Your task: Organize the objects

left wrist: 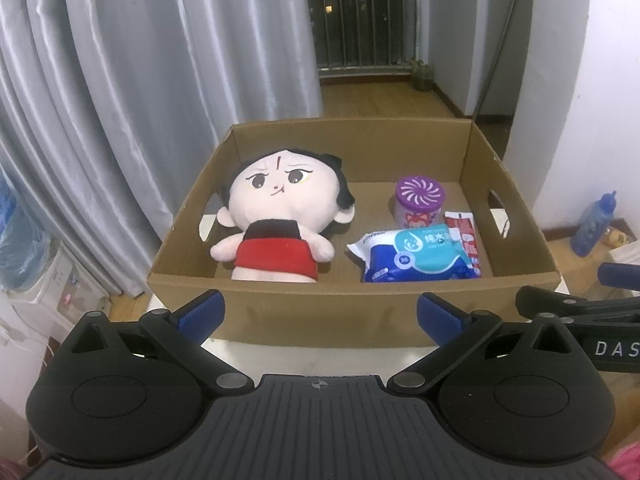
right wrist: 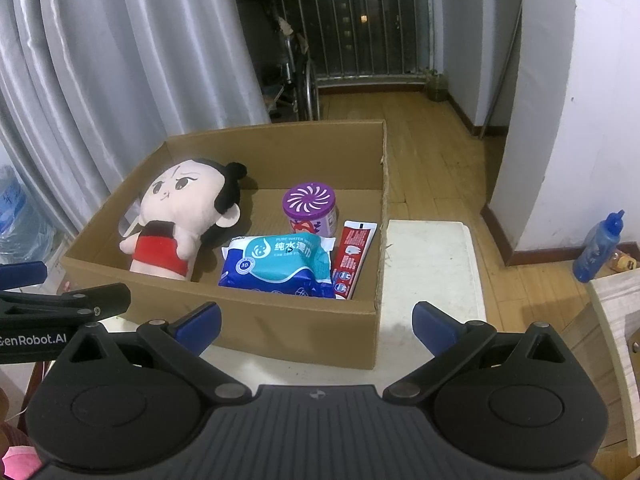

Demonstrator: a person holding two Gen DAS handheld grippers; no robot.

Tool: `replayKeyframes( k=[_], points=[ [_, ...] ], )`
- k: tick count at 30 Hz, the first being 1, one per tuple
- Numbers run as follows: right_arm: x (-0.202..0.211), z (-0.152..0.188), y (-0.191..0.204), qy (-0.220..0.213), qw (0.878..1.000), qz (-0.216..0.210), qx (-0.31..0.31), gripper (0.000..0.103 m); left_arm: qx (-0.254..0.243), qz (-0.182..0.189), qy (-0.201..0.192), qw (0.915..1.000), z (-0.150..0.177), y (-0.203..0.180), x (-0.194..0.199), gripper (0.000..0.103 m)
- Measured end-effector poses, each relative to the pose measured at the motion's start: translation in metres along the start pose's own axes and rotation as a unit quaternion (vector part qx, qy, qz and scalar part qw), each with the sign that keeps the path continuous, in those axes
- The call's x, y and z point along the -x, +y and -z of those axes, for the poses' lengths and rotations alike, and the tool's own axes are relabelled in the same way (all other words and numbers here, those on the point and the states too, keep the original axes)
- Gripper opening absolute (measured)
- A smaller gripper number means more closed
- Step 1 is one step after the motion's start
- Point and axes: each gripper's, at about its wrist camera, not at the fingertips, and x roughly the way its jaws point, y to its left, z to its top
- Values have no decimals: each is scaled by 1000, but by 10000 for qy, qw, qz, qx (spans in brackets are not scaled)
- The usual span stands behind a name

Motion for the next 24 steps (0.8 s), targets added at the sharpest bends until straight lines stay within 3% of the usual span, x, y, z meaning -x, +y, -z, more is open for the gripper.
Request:
replayKeyframes(
  k=[24],
  points=[
    [1, -1, 0, -3, 10000, -14, -5, 103, -82, -50, -32, 9999, -1, -1, 3, 103]
  ],
)
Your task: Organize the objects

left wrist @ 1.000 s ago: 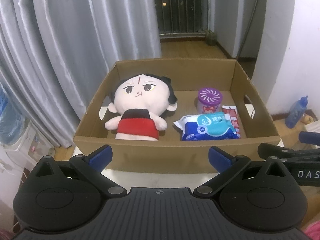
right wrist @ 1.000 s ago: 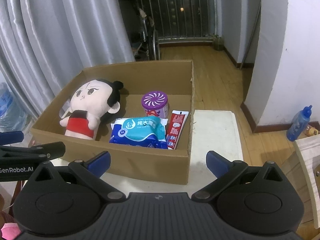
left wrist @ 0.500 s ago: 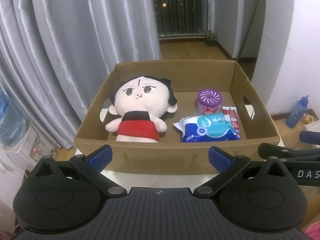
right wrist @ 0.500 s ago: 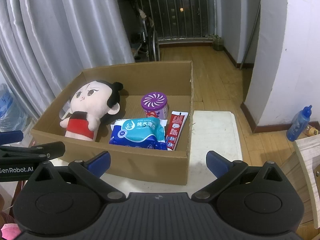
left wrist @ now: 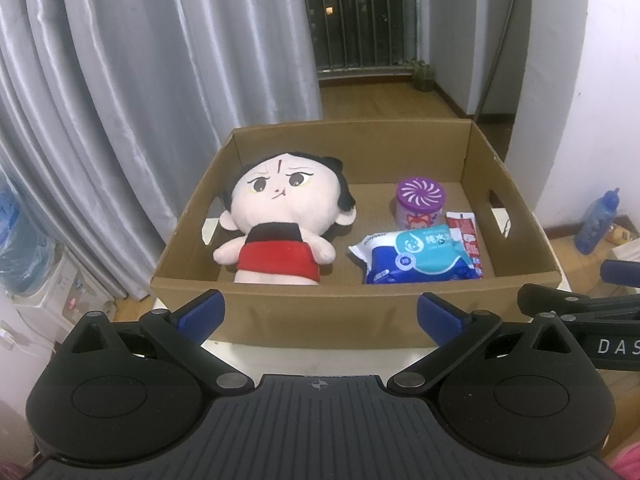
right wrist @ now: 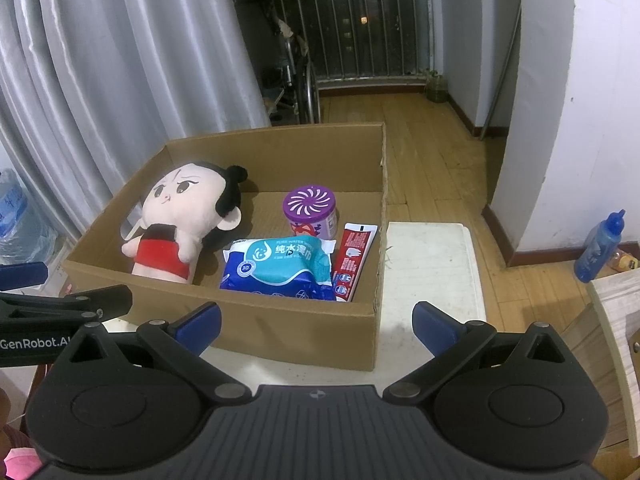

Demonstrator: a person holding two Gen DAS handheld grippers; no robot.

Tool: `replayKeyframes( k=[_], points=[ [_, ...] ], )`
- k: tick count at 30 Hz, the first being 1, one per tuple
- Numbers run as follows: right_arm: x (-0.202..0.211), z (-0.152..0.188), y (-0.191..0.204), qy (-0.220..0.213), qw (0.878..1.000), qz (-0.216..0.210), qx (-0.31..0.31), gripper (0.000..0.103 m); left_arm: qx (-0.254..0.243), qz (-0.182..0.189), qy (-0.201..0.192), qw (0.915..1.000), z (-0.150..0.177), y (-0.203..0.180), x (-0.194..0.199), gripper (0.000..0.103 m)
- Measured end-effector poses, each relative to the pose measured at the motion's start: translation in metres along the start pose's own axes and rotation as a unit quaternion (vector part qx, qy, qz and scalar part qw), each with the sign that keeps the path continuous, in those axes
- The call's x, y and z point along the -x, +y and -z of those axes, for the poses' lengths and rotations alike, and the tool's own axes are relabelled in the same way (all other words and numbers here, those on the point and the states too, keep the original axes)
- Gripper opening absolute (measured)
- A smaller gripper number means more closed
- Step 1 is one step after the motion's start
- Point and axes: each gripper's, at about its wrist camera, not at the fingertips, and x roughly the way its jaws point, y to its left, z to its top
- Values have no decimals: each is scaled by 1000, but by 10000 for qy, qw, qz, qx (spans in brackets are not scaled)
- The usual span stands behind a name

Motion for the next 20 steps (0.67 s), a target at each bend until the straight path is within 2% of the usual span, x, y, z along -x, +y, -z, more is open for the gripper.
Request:
replayKeyframes(
  k=[20],
  points=[
    [2, -3, 3, -21, 10000, -13, -13, 103, -22, -11, -28, 10000, -1, 1, 1, 103]
  ],
)
